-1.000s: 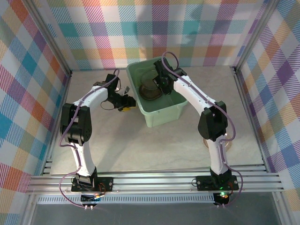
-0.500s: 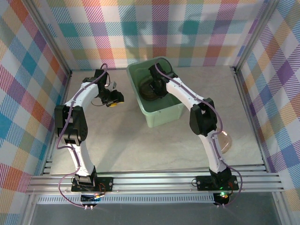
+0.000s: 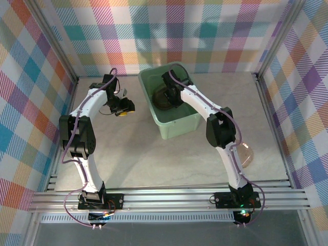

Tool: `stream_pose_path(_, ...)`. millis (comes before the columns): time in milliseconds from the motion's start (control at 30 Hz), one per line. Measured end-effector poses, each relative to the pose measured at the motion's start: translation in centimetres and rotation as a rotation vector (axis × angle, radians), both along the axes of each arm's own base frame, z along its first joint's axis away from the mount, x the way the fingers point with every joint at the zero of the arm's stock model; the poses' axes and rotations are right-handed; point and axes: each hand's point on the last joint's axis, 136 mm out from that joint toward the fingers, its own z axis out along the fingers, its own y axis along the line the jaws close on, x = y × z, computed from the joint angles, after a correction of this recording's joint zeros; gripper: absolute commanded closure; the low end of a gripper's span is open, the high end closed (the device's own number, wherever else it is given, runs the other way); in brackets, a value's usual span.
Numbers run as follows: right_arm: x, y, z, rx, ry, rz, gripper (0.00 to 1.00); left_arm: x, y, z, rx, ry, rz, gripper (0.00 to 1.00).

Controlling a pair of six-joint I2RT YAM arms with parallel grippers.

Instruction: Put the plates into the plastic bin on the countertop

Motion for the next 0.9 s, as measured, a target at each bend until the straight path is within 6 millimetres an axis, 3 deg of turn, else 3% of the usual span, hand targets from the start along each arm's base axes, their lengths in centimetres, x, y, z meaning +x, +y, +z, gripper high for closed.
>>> stream_pose_path(233,0.3,0.3,-2.2,-0.014,0.034,-0.026,0.96,0.0,0.0,0.1,0.001,-0.003,-0.004,0.54)
stream_pose_path(467,0.5,0.5,-1.9,-0.010,0.022,-0.034,0.68,0.0,0.0,0.1,0.001,-0.003,-0.004,0.54)
stream_pose_path(600,0.6,0.8,-1.8,-0.001,0.015,-0.028,0.44,0.0,0.0,0.1,0.000,-0.003,-0.004,0.54)
stream_pose_path(733,0.6,1.1,-1.7,0.010,0.016,-0.010,0.26,-0.1,0.0,-0.2,0.000,0.001,-0.003,0.54)
stream_pose_path(867,0.6,1.2,-0.9,0.006,0.003,0.014,0.01,-0.4,0.0,-0.6,-0.002,0.008,0.004,0.54)
stream_pose_path(900,0.6,1.2,-0.4,0.005,-0.004,0.022,0.01,-0.4,0.0,-0.6,-0.005,0.006,0.007,0.54)
